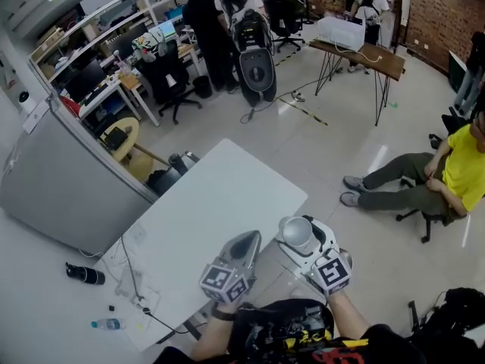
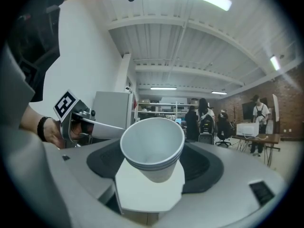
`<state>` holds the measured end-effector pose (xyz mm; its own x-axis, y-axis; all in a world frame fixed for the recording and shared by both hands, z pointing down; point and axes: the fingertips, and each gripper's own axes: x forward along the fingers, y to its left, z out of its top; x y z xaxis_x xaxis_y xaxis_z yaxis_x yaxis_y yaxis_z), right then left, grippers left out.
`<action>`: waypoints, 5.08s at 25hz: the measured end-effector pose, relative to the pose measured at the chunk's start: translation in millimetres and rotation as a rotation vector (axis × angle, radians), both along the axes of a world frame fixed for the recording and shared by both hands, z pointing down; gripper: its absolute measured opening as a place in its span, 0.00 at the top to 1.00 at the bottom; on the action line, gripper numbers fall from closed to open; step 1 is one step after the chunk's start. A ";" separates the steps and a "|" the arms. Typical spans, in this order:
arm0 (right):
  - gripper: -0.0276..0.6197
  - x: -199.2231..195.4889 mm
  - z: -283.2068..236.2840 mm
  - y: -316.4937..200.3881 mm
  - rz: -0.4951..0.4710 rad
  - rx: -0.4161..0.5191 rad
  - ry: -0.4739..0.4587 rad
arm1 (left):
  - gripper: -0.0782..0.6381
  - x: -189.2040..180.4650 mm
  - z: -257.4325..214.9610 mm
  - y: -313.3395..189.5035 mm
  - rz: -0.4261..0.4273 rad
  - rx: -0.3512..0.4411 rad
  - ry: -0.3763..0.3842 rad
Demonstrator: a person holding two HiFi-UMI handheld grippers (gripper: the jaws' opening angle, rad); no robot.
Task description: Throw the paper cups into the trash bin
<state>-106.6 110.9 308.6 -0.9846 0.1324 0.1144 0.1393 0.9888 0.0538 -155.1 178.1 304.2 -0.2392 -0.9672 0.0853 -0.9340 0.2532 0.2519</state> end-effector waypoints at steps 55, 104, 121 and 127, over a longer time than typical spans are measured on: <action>0.38 143.9 119.7 -226.9 0.666 -0.448 0.188 | 0.89 125.2 131.1 -306.3 0.672 -0.321 0.236; 0.38 200.2 871.4 -166.2 0.678 -1.199 1.063 | 0.89 210.5 736.5 -248.5 0.891 -1.046 0.211; 0.51 179.3 838.6 -159.9 0.644 -1.076 0.947 | 0.89 195.7 731.2 -241.3 0.797 -1.026 0.225; 0.95 189.3 800.1 -176.5 0.752 -0.868 0.890 | 0.89 188.1 708.5 -260.3 0.778 -0.986 0.195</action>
